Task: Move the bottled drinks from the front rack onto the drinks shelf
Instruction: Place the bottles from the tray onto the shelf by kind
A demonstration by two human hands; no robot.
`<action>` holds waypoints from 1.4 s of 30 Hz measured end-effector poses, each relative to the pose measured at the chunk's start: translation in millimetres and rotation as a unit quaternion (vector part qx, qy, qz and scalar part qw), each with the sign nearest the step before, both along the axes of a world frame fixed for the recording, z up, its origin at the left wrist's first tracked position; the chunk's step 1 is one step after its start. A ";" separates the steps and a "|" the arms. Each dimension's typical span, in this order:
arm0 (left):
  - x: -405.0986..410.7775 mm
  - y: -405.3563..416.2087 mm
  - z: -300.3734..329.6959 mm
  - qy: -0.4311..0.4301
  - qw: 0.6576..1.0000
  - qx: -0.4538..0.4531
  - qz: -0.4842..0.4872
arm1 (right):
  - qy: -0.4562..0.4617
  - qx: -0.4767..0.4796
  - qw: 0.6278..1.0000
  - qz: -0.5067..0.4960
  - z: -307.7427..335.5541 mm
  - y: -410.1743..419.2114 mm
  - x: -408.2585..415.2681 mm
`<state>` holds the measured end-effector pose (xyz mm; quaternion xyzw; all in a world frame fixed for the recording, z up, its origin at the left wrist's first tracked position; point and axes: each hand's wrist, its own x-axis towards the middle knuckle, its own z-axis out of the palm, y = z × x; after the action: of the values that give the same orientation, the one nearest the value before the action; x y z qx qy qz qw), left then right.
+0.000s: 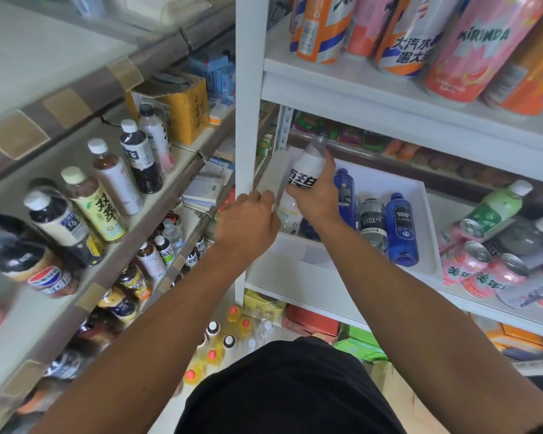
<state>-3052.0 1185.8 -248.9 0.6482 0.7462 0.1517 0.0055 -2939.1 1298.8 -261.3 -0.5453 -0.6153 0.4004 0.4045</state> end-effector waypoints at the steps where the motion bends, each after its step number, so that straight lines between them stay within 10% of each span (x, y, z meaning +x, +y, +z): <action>1: 0.1 -2.8 1.3 0.001 1.000 -0.001 -0.002 | 0.025 0.003 0.999 -0.021 2.4 -0.8 4.1; 13: 16.9 -37.2 29.3 -0.174 0.983 0.005 -0.061 | 0.232 -0.124 0.965 -0.017 40.7 -51.5 50.6; 24: -1.2 -102.2 23.1 -0.578 0.815 -0.045 0.006 | 0.180 -0.142 0.944 0.236 58.8 -112.3 17.9; 42: -18.4 -325.2 106.7 -0.488 0.784 0.301 0.239 | 0.010 -0.017 0.852 0.523 138.1 -300.8 -71.6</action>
<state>-3070.4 860.6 -142.2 0.2577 0.6910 0.6614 0.1366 -3010.7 998.0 -123.2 -0.1456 -0.7987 0.5688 0.1319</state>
